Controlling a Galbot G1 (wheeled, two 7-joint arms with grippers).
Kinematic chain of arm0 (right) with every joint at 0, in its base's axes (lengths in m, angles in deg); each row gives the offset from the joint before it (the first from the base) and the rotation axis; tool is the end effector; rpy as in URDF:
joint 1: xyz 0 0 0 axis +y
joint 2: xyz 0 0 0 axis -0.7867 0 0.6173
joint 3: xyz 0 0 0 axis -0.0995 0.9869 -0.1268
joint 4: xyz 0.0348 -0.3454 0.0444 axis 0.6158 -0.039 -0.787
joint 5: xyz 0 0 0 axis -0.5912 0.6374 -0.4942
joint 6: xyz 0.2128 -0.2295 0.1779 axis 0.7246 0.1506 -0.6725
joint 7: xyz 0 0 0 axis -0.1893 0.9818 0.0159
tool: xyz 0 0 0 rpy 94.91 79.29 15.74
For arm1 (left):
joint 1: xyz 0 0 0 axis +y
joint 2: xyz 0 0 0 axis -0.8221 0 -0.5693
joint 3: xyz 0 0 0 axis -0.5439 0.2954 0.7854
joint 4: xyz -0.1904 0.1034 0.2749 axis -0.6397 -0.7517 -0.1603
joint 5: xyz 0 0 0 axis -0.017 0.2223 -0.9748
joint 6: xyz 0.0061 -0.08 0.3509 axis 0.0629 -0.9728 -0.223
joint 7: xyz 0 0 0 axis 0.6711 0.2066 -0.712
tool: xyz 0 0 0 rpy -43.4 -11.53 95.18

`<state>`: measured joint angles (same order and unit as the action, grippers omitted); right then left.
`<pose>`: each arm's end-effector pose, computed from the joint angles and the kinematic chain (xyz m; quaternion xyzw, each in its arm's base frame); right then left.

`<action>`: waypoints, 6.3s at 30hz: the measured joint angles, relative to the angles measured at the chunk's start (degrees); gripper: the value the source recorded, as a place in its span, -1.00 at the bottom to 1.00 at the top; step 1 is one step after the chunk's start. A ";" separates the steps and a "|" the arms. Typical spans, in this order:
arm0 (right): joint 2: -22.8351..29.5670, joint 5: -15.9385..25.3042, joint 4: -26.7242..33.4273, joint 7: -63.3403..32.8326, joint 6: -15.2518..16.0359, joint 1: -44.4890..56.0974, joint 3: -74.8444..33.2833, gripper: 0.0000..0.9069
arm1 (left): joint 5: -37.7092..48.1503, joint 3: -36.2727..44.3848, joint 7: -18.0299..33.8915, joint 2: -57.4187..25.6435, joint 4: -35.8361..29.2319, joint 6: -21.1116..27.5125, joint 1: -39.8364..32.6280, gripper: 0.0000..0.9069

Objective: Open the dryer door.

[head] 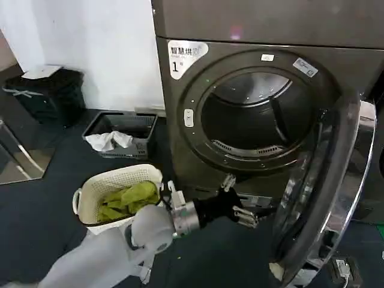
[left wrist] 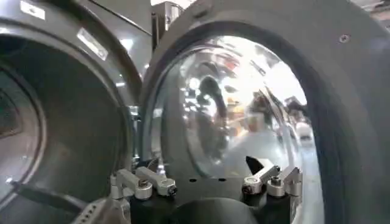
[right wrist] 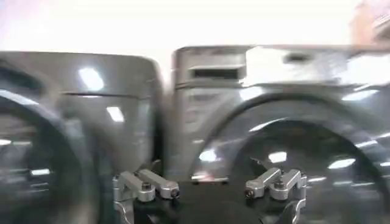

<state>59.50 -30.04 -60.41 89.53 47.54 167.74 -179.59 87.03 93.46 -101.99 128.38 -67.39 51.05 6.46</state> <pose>0.0204 -0.4183 -0.1591 0.1864 0.9603 -0.0741 0.1940 0.3177 -0.1075 -0.1956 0.5968 0.8011 -0.0225 0.0389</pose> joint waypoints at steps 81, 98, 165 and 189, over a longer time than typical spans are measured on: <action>-9.41 28.90 7.38 -24.38 8.11 9.09 -41.48 1.00 | 5.20 26.46 2.35 36.63 36.03 -8.60 -25.78 1.00; -9.53 27.93 6.36 -23.69 8.08 9.20 -41.47 1.00 | 3.28 26.33 2.61 36.63 42.47 -9.45 -27.59 1.00; -11.24 27.84 2.71 -20.47 8.06 6.79 -36.35 1.00 | 2.19 41.55 0.94 -4.00 9.76 -17.44 -43.15 1.00; -10.80 29.04 3.50 -19.85 6.63 5.69 -34.42 1.00 | -11.51 60.40 -8.73 -27.74 9.89 -17.23 -62.10 1.00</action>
<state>48.69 -1.01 -56.91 69.69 54.17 173.43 -214.01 75.51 153.86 -110.72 100.64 -57.50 33.82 -55.64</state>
